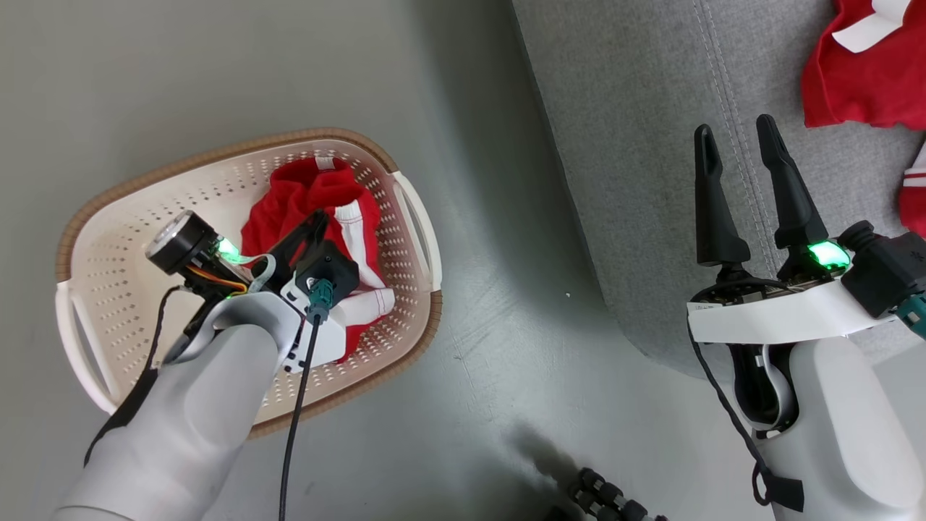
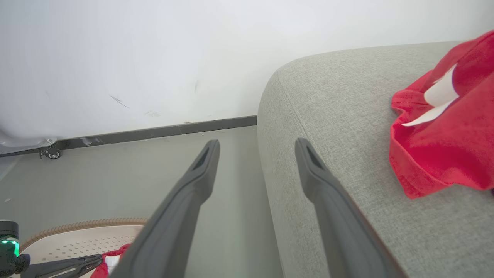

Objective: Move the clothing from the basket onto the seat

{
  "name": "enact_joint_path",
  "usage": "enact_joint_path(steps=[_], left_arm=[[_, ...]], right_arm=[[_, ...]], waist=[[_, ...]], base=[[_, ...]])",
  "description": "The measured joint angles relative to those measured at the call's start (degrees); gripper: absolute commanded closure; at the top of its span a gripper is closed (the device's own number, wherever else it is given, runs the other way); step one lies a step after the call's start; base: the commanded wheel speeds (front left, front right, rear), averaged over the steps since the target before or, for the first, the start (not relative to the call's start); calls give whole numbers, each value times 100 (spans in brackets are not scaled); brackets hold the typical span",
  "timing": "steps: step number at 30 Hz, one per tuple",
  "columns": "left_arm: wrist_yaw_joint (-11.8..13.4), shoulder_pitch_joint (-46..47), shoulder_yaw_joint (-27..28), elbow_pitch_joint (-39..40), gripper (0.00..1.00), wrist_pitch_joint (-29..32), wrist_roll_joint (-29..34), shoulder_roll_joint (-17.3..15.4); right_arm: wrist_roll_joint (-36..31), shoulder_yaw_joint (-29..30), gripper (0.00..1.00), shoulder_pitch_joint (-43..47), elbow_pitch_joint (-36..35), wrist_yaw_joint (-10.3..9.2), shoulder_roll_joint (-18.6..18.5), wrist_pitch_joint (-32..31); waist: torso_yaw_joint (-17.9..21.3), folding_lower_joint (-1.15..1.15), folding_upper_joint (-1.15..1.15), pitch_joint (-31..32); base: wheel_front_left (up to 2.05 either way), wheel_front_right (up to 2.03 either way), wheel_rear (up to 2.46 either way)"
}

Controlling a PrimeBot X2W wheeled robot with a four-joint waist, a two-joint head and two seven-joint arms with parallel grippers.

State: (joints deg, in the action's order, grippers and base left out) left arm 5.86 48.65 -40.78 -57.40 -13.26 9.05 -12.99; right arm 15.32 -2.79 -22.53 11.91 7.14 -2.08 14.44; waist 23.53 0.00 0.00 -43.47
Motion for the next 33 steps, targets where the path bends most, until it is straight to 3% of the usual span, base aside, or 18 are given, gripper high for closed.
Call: enact_joint_path(steps=[17, 33], left_arm=[[576, -858, 478, 1277, 100, -92, -556, 8], [632, -1631, 265, 2863, 100, -122, -583, -176]], right_arm=[[-339, 133, 0, -10, 180, 0, -11, 1], [-578, 330, 0, 3, 357, 0, -29, 1]], waist=[[-539, 0, 0, 570], [-1019, 0, 0, 1162]], base=[[0, 0, 0], [0, 0, 0]])
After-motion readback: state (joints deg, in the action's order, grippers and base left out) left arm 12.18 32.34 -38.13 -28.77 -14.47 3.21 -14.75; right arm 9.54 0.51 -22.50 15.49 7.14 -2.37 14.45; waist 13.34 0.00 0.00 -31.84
